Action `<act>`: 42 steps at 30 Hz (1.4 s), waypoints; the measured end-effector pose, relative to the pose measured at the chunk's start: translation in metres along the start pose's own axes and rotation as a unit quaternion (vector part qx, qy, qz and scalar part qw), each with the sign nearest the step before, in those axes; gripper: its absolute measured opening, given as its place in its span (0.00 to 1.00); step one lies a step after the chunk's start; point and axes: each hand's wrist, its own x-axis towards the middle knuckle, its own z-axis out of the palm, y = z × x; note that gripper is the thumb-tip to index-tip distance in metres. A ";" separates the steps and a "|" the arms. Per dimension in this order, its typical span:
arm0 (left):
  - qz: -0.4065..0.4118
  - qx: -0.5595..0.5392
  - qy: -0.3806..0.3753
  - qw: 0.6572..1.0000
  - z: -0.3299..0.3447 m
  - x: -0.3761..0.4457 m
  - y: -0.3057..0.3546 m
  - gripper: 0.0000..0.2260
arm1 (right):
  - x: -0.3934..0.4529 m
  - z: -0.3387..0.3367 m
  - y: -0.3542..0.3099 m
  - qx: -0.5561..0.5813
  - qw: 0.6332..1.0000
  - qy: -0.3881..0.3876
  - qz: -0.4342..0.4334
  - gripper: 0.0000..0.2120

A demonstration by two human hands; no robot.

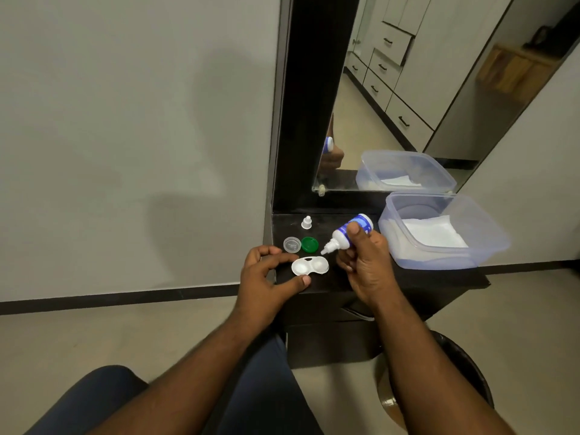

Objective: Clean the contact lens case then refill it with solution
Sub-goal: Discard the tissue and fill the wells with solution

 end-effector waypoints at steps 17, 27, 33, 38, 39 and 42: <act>-0.013 -0.036 0.002 0.999 0.001 -0.002 -0.005 0.18 | -0.009 0.025 0.008 -0.176 0.978 0.016 -0.114 0.04; -0.026 -0.032 -0.005 0.999 0.001 -0.002 -0.003 0.18 | -0.011 0.026 0.005 -0.208 0.972 0.006 -0.105 0.04; -0.021 -0.037 0.000 0.999 0.002 -0.002 -0.005 0.18 | -0.012 0.026 0.004 -0.215 0.971 -0.001 -0.105 0.05; -0.020 -0.038 0.005 0.999 0.002 -0.002 -0.006 0.18 | -0.011 0.026 0.005 -0.223 0.970 0.008 -0.098 0.05; -0.020 -0.038 0.004 0.999 0.002 -0.002 -0.006 0.18 | -0.011 0.026 0.005 -0.223 0.970 0.011 -0.098 0.05; -0.019 -0.035 0.001 0.999 0.003 -0.002 -0.006 0.18 | -0.012 0.027 0.003 -0.201 0.975 0.030 -0.092 0.05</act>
